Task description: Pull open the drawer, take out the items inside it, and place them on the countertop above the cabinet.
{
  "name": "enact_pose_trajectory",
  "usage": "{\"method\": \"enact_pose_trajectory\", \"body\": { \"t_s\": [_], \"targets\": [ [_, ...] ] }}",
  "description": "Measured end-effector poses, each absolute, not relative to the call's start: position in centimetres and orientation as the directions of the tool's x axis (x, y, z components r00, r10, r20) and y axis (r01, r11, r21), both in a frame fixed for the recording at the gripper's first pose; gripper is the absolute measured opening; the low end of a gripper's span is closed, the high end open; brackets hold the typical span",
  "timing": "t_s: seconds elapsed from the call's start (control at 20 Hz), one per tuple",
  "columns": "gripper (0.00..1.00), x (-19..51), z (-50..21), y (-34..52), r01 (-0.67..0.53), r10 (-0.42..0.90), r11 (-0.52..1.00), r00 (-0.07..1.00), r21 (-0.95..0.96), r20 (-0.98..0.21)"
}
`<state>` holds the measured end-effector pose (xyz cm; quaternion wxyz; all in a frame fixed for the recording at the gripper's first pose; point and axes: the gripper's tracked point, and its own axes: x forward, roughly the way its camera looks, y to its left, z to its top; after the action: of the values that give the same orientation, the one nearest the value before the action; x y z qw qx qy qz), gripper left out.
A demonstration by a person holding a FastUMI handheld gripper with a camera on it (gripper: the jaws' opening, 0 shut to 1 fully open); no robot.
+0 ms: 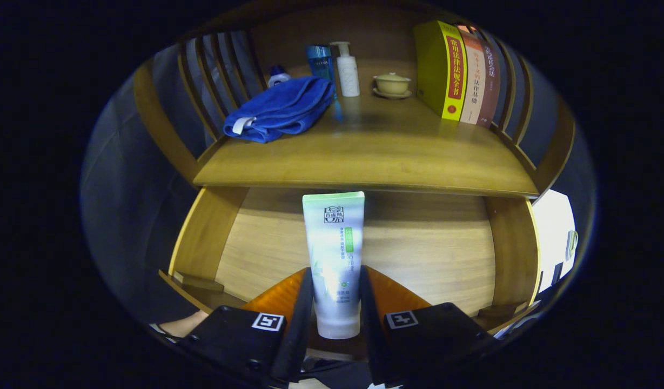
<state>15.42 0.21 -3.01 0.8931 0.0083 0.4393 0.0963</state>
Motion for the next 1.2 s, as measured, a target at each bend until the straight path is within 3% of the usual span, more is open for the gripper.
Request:
{"method": "enact_pose_trajectory", "body": {
  "t_s": [0.25,0.8,1.2],
  "targets": [
    [0.55,16.4,0.3,0.9,-0.137,0.212,0.977,0.664,0.162,-0.717],
    [0.55,22.8,5.4,0.7,-0.125,0.168,0.986,0.778,0.113,-0.606],
    [0.54,28.7,4.5,-0.7,-0.069,0.108,0.994,0.803,0.088,-0.586]
  ]
}}
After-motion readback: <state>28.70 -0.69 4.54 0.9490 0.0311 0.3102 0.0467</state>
